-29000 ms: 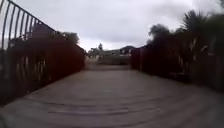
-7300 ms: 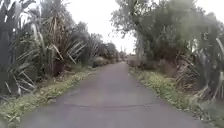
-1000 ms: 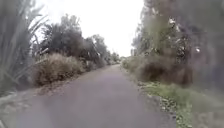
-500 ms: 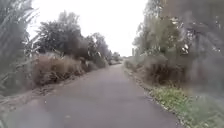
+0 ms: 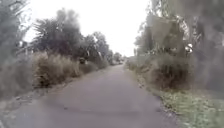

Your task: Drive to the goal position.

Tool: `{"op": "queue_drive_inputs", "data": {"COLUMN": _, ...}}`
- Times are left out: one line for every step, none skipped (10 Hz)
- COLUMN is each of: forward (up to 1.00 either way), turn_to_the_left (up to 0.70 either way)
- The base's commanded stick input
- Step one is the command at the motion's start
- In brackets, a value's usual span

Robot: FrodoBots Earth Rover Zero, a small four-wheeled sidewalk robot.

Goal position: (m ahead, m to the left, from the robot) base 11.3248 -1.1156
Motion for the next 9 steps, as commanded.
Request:
{"op": "queue_drive_inputs", "data": {"forward": 1.0, "turn_to_the_left": 0.0}}
{"op": "queue_drive_inputs", "data": {"forward": 1.0, "turn_to_the_left": 0.0}}
{"op": "queue_drive_inputs", "data": {"forward": 1.0, "turn_to_the_left": 0.0}}
{"op": "queue_drive_inputs", "data": {"forward": 1.0, "turn_to_the_left": 0.0}}
{"op": "queue_drive_inputs", "data": {"forward": 1.0, "turn_to_the_left": 0.0}}
{"op": "queue_drive_inputs", "data": {"forward": 1.0, "turn_to_the_left": 0.0}}
{"op": "queue_drive_inputs", "data": {"forward": 1.0, "turn_to_the_left": 0.0}}
{"op": "queue_drive_inputs", "data": {"forward": 1.0, "turn_to_the_left": 0.0}}
{"op": "queue_drive_inputs", "data": {"forward": 1.0, "turn_to_the_left": 0.0}}
